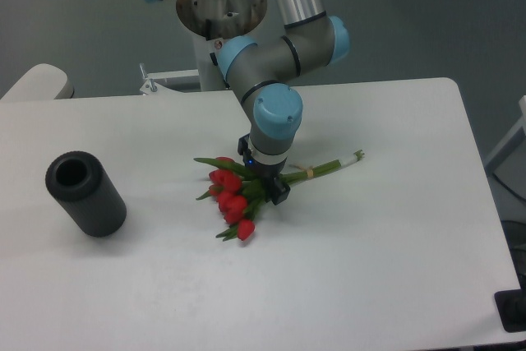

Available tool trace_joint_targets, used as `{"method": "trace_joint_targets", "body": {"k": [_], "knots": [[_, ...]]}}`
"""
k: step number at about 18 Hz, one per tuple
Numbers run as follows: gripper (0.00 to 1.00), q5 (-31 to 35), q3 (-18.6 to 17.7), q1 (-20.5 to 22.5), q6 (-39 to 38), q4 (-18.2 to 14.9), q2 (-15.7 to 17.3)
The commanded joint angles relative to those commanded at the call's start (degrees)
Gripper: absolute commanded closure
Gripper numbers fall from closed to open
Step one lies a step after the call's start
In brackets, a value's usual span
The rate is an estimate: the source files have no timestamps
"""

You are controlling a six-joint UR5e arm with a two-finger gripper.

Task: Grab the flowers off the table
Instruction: 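Lower the gripper and close it around the tulip stems, then lift the grasped tulip bouquet up off the table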

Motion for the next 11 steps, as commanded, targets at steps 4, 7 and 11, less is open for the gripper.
{"method": "trace_joint_targets", "body": {"k": [4,7,11], "knots": [[0.78,0.0,1.1,0.3,-0.1,-0.1,0.3],[0.79,-0.3,2.5,0.4,0.0,-0.5,1.1],[0.79,-4.6,8.2,-0.2,0.0,-1.3,1.8]]}}
